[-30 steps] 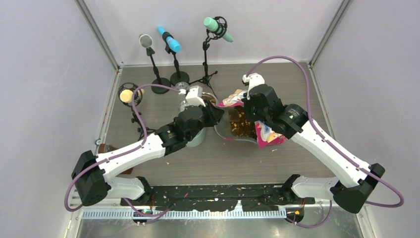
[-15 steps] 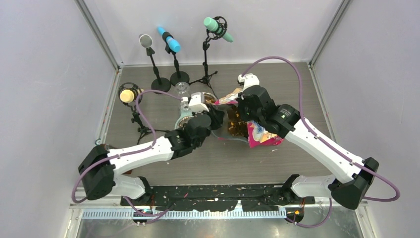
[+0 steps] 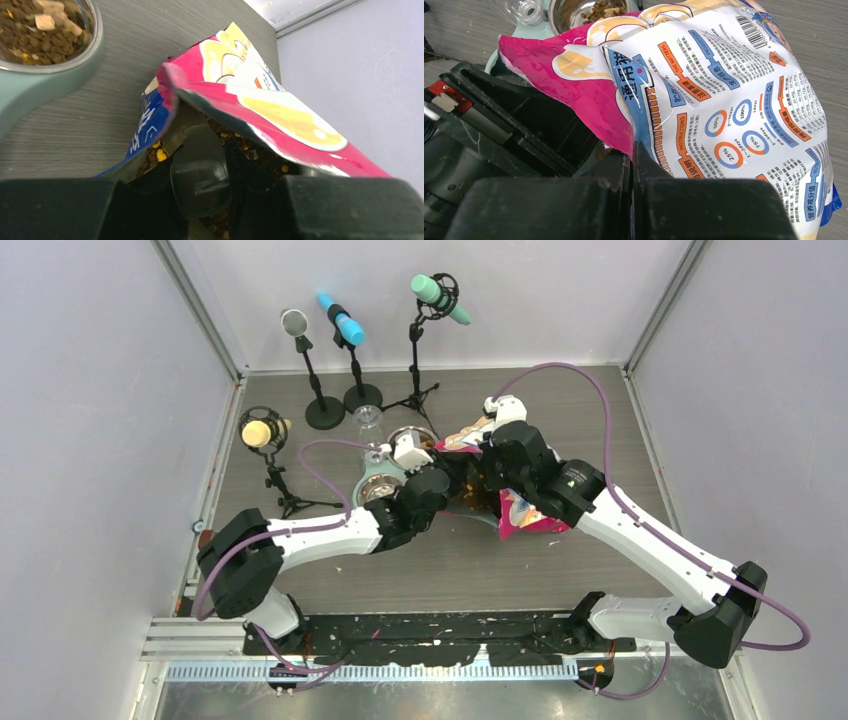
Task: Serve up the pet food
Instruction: Collect the pet food from the pet food bag.
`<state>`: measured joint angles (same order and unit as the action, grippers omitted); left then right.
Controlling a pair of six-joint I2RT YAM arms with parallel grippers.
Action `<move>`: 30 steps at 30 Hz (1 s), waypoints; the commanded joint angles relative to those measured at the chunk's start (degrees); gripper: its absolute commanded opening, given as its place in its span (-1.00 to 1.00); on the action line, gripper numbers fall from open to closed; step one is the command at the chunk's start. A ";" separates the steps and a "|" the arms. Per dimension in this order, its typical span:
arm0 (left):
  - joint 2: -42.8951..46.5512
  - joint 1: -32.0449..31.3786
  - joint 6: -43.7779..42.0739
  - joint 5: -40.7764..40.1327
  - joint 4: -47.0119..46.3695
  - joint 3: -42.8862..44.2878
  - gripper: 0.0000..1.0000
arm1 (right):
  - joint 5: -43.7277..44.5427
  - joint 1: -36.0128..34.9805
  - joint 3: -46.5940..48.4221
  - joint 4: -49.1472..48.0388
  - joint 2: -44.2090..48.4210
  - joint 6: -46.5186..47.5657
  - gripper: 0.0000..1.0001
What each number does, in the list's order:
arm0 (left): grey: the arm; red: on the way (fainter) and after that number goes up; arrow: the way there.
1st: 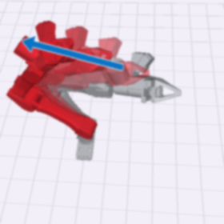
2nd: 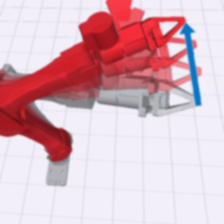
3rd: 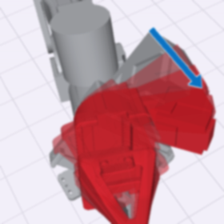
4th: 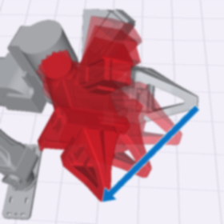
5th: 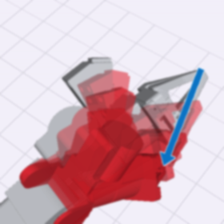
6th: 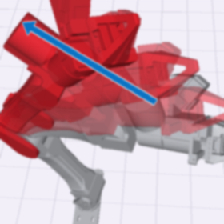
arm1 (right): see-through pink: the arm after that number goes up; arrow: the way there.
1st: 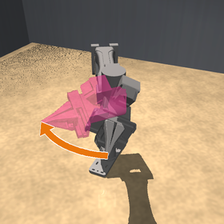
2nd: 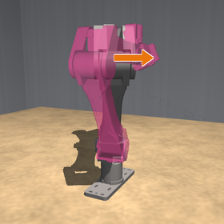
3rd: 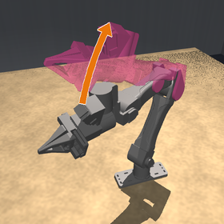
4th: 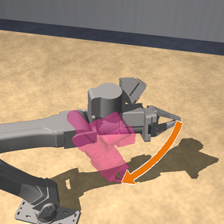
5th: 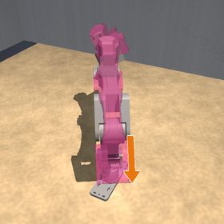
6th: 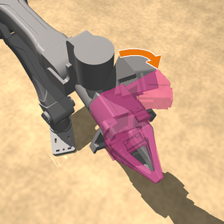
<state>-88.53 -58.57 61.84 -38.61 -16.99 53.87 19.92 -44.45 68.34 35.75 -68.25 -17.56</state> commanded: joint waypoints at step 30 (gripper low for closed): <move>33.38 11.01 19.19 23.19 -2.61 -19.90 -1.00 | 0.77 7.78 1.86 3.12 3.23 1.26 -0.90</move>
<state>-58.00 -48.03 80.55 -19.07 -19.92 34.94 18.70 -38.41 68.27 35.83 -66.48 -17.19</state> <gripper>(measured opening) 0.279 0.057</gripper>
